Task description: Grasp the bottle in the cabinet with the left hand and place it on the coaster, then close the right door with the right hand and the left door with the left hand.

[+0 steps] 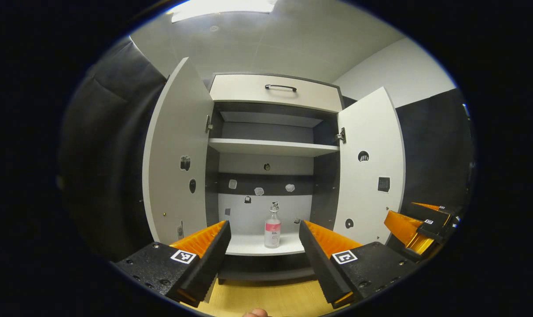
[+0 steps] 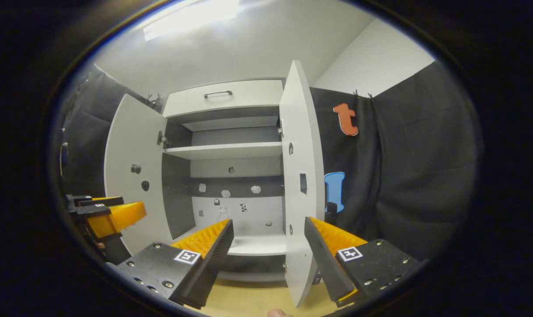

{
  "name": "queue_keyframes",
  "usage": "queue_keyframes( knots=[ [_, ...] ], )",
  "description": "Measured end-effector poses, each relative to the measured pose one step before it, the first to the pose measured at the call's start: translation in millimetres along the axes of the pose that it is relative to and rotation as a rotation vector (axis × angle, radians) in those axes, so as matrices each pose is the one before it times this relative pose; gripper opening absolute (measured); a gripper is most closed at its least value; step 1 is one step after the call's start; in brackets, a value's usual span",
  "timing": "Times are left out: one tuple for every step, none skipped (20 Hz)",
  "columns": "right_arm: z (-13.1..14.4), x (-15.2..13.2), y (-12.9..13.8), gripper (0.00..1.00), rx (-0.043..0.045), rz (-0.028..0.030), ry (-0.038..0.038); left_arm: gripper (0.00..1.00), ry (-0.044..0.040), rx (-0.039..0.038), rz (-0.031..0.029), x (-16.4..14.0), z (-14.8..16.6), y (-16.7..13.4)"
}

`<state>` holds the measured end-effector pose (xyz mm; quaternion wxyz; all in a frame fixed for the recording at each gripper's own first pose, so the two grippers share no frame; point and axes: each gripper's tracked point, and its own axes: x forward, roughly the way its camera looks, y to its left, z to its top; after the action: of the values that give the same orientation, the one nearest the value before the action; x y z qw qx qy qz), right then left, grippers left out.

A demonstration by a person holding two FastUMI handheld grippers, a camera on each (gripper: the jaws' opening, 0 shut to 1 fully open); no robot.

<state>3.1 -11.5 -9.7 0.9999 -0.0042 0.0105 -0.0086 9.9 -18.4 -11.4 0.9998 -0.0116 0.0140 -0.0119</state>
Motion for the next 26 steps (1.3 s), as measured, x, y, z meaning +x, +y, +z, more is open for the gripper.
queue_keyframes(
  knots=[
    [-0.89, 0.4, -1.1, 0.98, -0.00061, -0.00197, 0.00142, 0.96, 0.00543, -0.00003, -0.00088, 2.97, -1.81, -0.63],
    [-0.19, -0.25, -1.04, 0.98, -0.00146, -0.00309, 0.00039, 0.96, 0.00496, -0.00099, -0.00157, 3.63, -2.52, -0.73],
    [0.21, -0.13, -1.3, 0.97, -0.00182, -0.00388, -0.00172, 0.96, 0.00345, -0.00118, -0.00383, 4.52, -2.37, -1.43],
    [0.45, -0.18, -1.14, 0.97, -0.00208, -0.00368, -0.00209, 0.96, 0.00142, -0.00027, -0.00425, 6.29, -2.19, -0.81],
    [0.31, -0.57, -1.48, 0.97, -0.00163, -0.00331, -0.00257, 0.96, 0.00526, 0.00027, -0.00183, 8.31, -3.67, -0.54],
    [1.31, -0.2, -2.05, 0.97, -0.00223, -0.00449, -0.00258, 0.96, 0.0071, -0.00002, -0.00373, 9.98, -4.8, -1.16],
    [1.01, -0.44, -2.65, 0.97, -0.00329, -0.00656, -0.00309, 0.96, 0.00719, -0.00111, -0.004, 11.01, -4.81, -1.17],
    [1.87, -1.17, -3.84, 0.97, -0.00376, -0.00947, -0.00467, 0.96, 0.00865, 0.00032, -0.00257, 12.14, -5.98, -0.27],
    [1.46, -1.18, -4.96, 0.97, -0.00301, -0.01223, -0.00524, 0.96, 0.00292, -0.00234, -0.00136, 14.6, -6.09, -0.51],
    [1.27, -0.61, -5.27, 0.97, -0.0024, -0.01411, -0.0026, 0.96, 0.01027, -0.00372, -0.0014, 13.65, -7.45, -0.94],
    [0.07, -1.05, -6.14, 0.93, -0.00305, -0.01487, -0.0036, 0.96, 0.00261, -0.00478, -0.00339, 14.12, -6.49, -0.9],
    [1.82, -1.05, -6.91, 0.97, -0.00519, -0.0173, -0.00381, 0.96, 0.01417, -0.00661, -0.00932, 14.57, -8.04, -2.23],
    [0.78, -0.92, -7.81, 0.97, -0.00677, -0.01995, -0.00547, 0.96, 0.00675, -0.00872, -0.0109, 14.79, -6.12, -2.52],
    [1.12, -0.51, -8.44, 0.97, -0.00814, -0.02191, -0.00509, 0.96, 0.01005, -0.00806, -0.0091, 14.79, -6.88, -1.17],
    [0.63, -0.77, -8.05, 0.97, -0.00677, -0.02227, -0.00529, 0.96, 0.00394, -0.00282, -0.00985, 15.24, -5.68, -1.36],
    [0.83, -1.0, -8.35, 0.97, -0.00442, -0.02268, -0.00272, 0.96, 0.01368, -0.00066, -0.00773, 15.33, -7.78, -1.67],
    [0.74, 0.68, -7.92, 0.93, -0.00389, -0.02118, -0.003, 0.96, 0.00987, 0.0052, -0.00462, 14.91, -6.7, -0.51],
    [0.98, -0.4, -8.12, 0.98, -0.00619, -0.02406, -0.00378, 0.97, 0.0098, 0.00671, 0.00252, 14.98, -5.84, 0.25],
    [-0.1, -0.75, -8.87, 0.97, -0.00882, -0.02791, -0.00474, 0.97, 0.01083, 0.00631, 0.00441, 14.65, -6.19, 1.02],
    [0.64, -0.79, -9.35, 0.97, -0.00972, -0.02837, -0.00343, 1.0, 0.00562, 0.00706, 0.00904, 13.75, -5.9, 2.85],
    [-0.73, -0.89, -9.42, 0.97, -0.00852, -0.02836, -0.00084, 0.97, 0.01112, 0.00665, 0.00851, 15.22, -5.62, 2.62],
    [-0.99, -0.53, -9.05, 0.97, -0.00699, -0.02862, 0.00106, 0.97, 0.00891, 0.00491, 0.01004, 13.13, -7.08, 3.27],
    [-2.68, -2.19, -9.89, 0.97, -0.00542, -0.0286, 0.00273, 0.97, 0.01138, 0.00659, 0.00825, 12.62, -5.14, 2.56],
    [-1.33, -1.54, -8.78, 0.93, -0.00351, -0.02804, 0.00268, 0.97, 0.00901, 0.00809, 0.01089, 11.37, -5.17, 2.97],
    [-3.15, -2.51, -8.51, 0.97, -0.00468, -0.02768, 0.00587, 0.97, 0.01, 0.01229, 0.00638, 12.0, -4.6, 1.72],
    [-0.8, -2.38, -8.12, 0.93, -0.00329, -0.02791, 0.00389, 0.96, 0.01169, 0.0151, 0.00593, 10.34, -5.59, 1.46]
  ],
)
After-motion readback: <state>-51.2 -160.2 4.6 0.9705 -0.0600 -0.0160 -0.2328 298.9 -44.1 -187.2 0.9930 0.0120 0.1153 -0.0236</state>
